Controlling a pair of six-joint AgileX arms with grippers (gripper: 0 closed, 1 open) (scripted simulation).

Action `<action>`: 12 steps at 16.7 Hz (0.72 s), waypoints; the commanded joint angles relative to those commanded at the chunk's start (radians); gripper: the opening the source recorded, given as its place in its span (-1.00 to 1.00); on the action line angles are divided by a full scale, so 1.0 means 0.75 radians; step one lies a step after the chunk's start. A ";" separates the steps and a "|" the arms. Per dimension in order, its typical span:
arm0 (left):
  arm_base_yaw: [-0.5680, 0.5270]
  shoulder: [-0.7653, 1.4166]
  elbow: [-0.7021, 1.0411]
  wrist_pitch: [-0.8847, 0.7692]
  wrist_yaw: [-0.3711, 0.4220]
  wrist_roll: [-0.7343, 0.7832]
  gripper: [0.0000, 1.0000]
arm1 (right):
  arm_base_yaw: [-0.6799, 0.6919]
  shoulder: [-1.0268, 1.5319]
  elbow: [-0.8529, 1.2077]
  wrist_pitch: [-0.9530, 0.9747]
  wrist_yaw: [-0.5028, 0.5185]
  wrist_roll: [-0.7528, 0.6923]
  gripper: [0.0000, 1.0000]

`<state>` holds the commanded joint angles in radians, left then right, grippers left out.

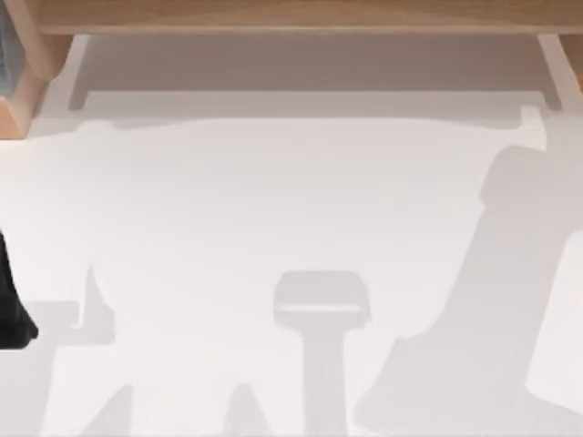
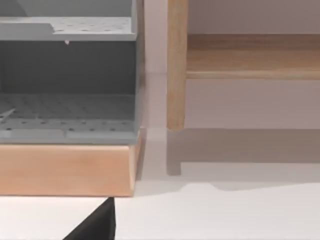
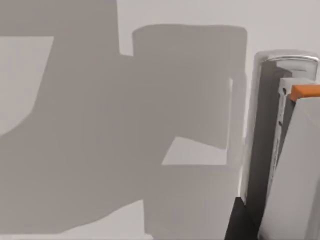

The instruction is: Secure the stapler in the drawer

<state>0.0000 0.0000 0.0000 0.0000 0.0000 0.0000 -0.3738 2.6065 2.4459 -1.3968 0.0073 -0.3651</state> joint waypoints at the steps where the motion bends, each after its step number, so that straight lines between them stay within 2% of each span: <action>1: 0.000 0.000 0.000 0.000 0.000 0.000 1.00 | 0.002 0.004 0.001 -0.005 0.008 0.013 -1.00; 6: 0.000 0.000 0.000 0.000 0.000 0.000 1.00 | 0.002 0.006 0.001 -0.008 0.013 0.020 -1.00; 12: 0.000 0.000 0.000 0.000 0.000 0.000 1.00 | 0.002 0.006 0.001 -0.008 0.013 0.020 -0.10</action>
<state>0.0000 0.0000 0.0000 0.0000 0.0000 0.0000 -0.3724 2.6108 2.4467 -1.4027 0.0170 -0.3499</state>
